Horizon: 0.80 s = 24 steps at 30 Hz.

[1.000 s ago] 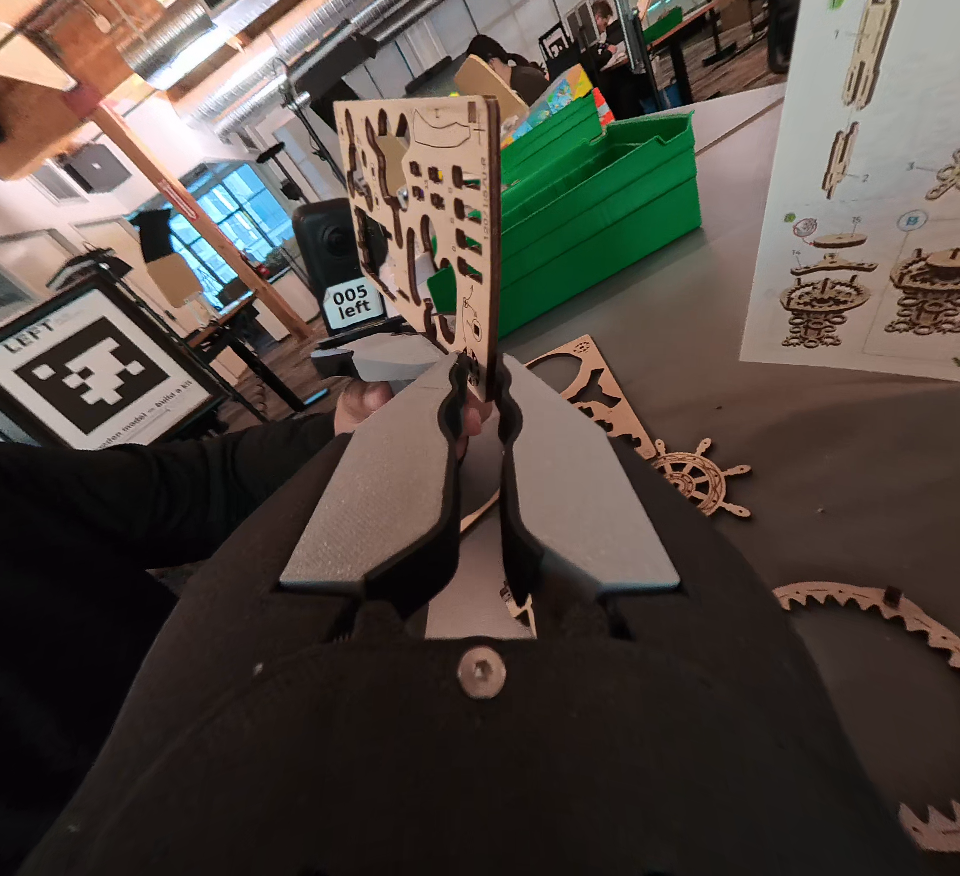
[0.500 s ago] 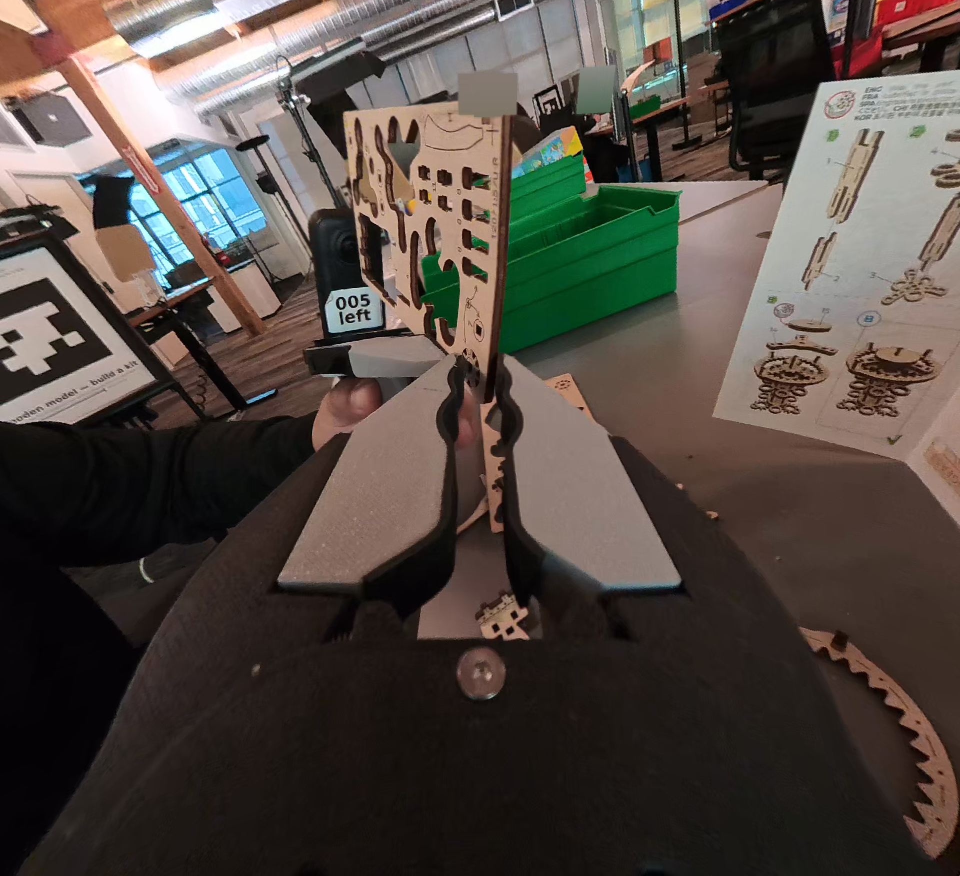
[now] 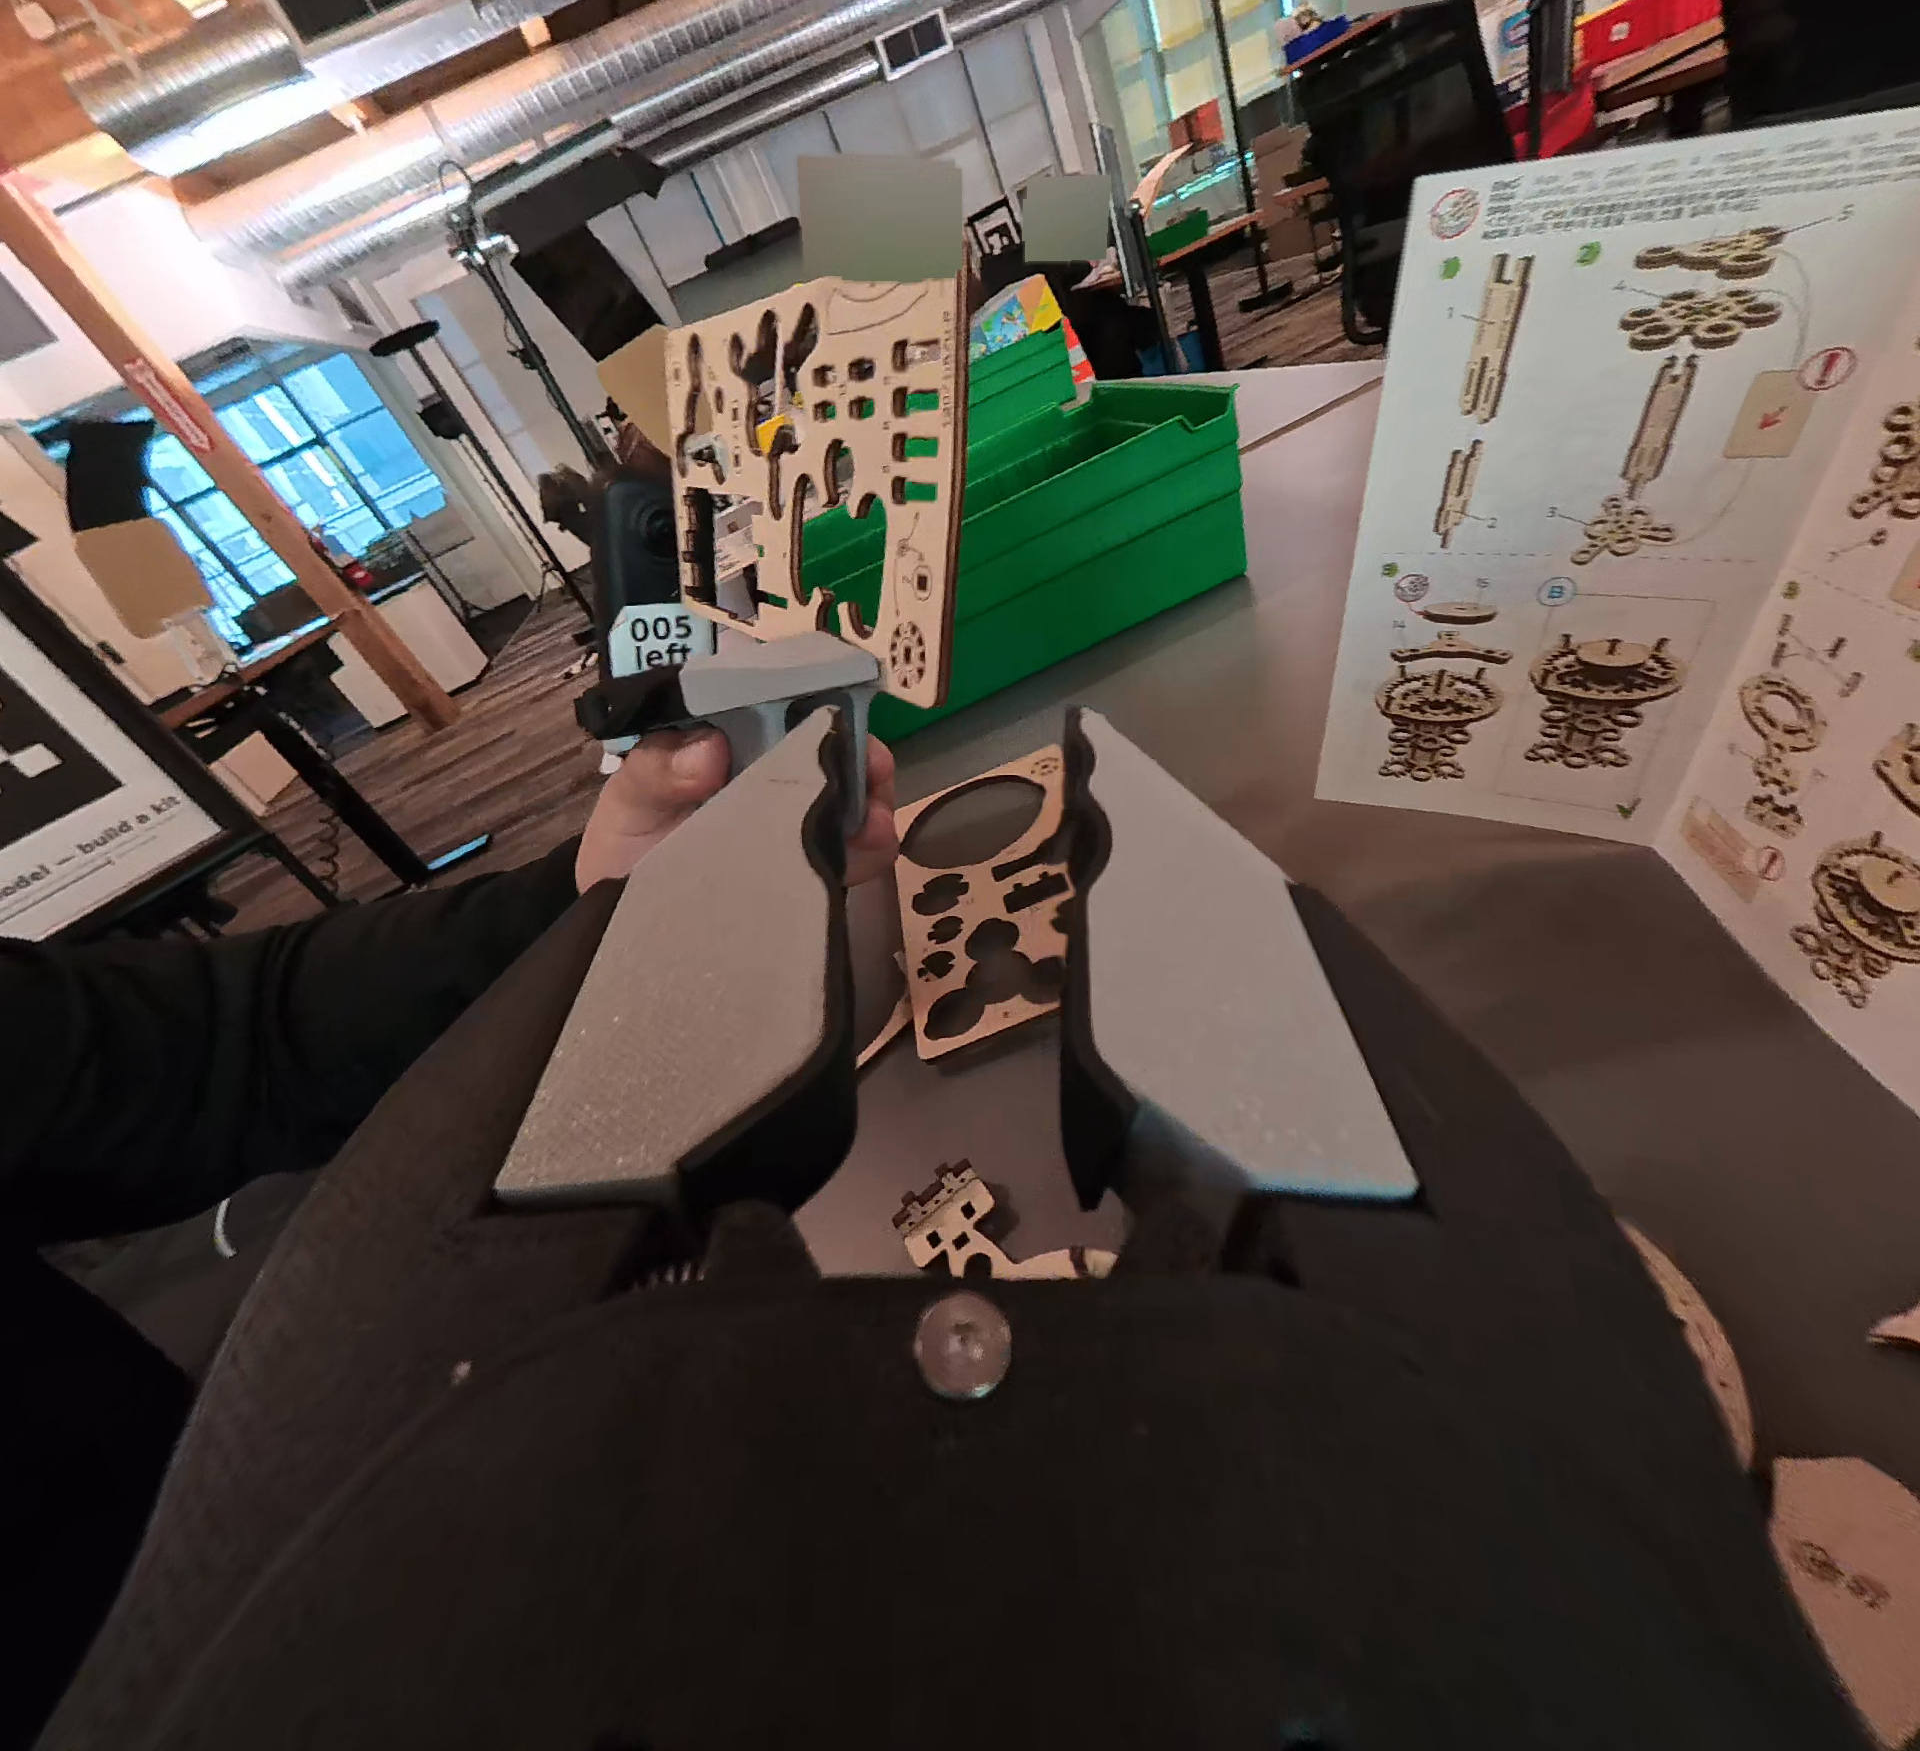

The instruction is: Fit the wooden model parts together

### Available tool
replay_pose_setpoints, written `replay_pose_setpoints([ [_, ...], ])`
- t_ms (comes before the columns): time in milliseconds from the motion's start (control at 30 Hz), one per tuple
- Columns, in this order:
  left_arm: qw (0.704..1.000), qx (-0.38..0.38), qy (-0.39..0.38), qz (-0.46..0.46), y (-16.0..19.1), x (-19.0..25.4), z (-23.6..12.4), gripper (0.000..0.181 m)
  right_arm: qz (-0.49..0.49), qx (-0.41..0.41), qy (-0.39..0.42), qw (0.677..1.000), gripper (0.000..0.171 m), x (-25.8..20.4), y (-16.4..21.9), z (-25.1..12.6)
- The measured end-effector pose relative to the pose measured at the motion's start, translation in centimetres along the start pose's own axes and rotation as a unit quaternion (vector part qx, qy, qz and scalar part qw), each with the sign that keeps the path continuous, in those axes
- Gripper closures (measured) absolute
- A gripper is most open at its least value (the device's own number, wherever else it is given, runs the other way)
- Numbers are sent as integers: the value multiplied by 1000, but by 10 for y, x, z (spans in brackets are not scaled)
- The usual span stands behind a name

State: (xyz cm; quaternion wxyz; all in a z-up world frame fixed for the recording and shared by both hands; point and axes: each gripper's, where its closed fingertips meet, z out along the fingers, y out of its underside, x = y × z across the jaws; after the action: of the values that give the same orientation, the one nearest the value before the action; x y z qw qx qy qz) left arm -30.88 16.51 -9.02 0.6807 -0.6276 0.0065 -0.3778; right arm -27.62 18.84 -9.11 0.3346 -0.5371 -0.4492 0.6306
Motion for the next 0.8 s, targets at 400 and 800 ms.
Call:
replay_pose_setpoints([
  [400,1000,-2,-15,16,1,-3,0,18,-23,21,42,999,111,10,-10,-9],
  [800,999,-19,-19,21,6,-4,1,181,-15,10,48,999,110,13,-5,-6],
])
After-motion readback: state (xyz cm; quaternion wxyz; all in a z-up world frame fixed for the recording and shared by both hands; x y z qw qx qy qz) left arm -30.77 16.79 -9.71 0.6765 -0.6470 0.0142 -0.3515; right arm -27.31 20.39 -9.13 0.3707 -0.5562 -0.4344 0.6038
